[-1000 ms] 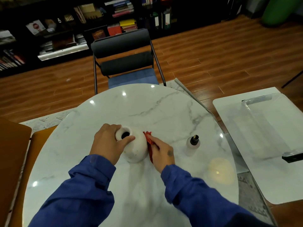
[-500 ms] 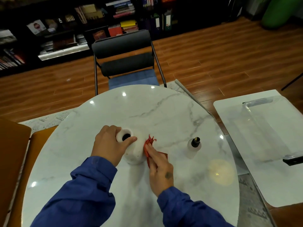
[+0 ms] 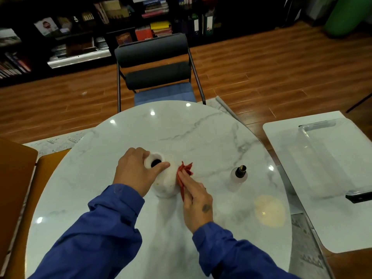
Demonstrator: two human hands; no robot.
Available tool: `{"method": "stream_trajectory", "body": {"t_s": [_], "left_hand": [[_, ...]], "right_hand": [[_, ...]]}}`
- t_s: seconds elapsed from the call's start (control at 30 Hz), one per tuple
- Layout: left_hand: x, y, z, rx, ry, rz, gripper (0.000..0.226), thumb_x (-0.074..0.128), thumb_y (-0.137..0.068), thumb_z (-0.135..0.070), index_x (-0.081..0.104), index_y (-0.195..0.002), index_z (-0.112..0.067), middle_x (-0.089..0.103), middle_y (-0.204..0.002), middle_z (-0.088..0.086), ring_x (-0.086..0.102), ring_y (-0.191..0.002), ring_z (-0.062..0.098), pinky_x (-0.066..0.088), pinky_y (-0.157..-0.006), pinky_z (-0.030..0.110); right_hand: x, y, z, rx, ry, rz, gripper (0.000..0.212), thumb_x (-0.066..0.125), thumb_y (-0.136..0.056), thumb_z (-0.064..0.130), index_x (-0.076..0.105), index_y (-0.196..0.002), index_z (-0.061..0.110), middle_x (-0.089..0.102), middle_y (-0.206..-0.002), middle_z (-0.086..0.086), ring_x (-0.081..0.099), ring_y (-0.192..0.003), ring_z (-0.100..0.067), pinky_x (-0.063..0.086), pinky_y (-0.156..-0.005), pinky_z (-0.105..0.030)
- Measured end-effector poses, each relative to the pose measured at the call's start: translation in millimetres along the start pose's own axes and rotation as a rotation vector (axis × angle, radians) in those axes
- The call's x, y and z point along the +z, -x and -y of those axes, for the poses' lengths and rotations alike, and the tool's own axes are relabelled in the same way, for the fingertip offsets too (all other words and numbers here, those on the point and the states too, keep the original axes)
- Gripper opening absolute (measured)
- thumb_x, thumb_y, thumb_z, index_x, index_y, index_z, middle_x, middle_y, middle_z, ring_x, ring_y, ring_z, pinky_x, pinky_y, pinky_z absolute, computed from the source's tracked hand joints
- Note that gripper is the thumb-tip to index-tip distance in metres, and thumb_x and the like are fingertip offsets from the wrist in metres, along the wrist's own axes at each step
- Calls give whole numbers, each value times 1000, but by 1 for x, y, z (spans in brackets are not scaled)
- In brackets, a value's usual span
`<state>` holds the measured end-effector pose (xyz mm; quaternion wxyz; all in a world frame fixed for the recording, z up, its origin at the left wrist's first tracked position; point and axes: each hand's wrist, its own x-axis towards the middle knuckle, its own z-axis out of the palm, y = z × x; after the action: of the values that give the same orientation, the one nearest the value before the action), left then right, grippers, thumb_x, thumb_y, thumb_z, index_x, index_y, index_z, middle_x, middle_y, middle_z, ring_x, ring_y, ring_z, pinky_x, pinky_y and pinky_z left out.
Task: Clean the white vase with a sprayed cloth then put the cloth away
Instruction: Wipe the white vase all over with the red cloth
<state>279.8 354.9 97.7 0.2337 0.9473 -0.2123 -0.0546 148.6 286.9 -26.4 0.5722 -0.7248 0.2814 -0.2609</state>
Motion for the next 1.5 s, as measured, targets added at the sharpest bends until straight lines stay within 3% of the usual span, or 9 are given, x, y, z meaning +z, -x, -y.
{"method": "stream_trajectory", "body": {"t_s": [0.1, 0.4, 0.53, 0.7, 0.8, 0.9, 1.2, 1.37, 1.5], "left_hand": [[1, 0, -2, -9, -4, -1, 57, 74, -69, -53, 59, -106, -12, 59, -103, 2, 53, -89, 17, 43, -77, 27], [2, -1, -1, -17, -2, 8, 60, 73, -67, -56, 58, -105, -13, 59, -101, 1, 57, -91, 19, 46, -78, 28], [1, -1, -4, -18, -2, 8, 58, 73, -68, -55, 58, -104, -13, 57, -99, 0, 53, -88, 18, 43, -77, 27], [1, -1, -4, -12, -2, 8, 54, 73, -68, -54, 58, -101, -13, 54, -95, -2, 52, -85, 16, 41, -75, 26], [2, -2, -2, -10, 0, 14, 54, 73, -67, -55, 57, -100, -15, 53, -94, -4, 53, -85, 16, 41, -73, 25], [1, -2, -3, -15, 3, 11, 54, 73, -67, -56, 57, -98, -15, 54, -94, -3, 54, -86, 17, 41, -73, 26], [2, 0, -5, -53, 16, 5, 55, 74, -68, -54, 58, -100, -13, 54, -95, -1, 53, -86, 17, 42, -74, 27], [0, 0, -12, -83, 24, 17, 55, 74, -68, -54, 58, -101, -14, 58, -100, 1, 52, -87, 16, 42, -75, 27], [1, 0, -9, -88, 16, 12, 57, 74, -67, -55, 58, -102, -13, 60, -102, 2, 55, -89, 18, 45, -76, 28]], "right_hand": [[4, -40, 2, 70, -7, 31, 41, 47, -99, 17, 58, -128, 44, 61, -126, 12, 54, -119, -5, 44, -107, -33], [-3, -8, 14, -255, 188, 48, 58, 56, -87, -7, 56, -133, 29, 37, -140, 38, 49, -118, -10, 39, -104, -16], [3, -49, 28, -114, 122, 74, 47, 54, -93, 2, 58, -131, 29, 52, -132, 27, 45, -119, 0, 39, -109, -26], [-2, -31, 30, -259, 184, 118, 47, 51, -93, 0, 58, -131, 26, 51, -132, 21, 46, -119, -10, 37, -103, -14], [-12, -8, 16, -332, 201, 94, 49, 54, -89, -2, 59, -131, 24, 51, -135, 18, 49, -119, -13, 41, -103, -16], [-8, -31, 24, -227, 128, 96, 39, 49, -93, 12, 61, -130, 22, 53, -132, 20, 48, -119, -7, 38, -104, -14], [-14, -17, 11, -352, 247, 111, 53, 56, -86, -6, 59, -131, 23, 55, -136, 14, 51, -119, -16, 44, -102, -20], [-9, -57, 38, -112, 116, 123, 38, 48, -97, 9, 62, -128, 26, 57, -124, 20, 51, -118, -5, 40, -105, -17], [-11, -35, 41, -169, 151, 120, 43, 53, -94, 2, 60, -129, 25, 56, -125, 19, 50, -118, -3, 39, -106, -16]]}}
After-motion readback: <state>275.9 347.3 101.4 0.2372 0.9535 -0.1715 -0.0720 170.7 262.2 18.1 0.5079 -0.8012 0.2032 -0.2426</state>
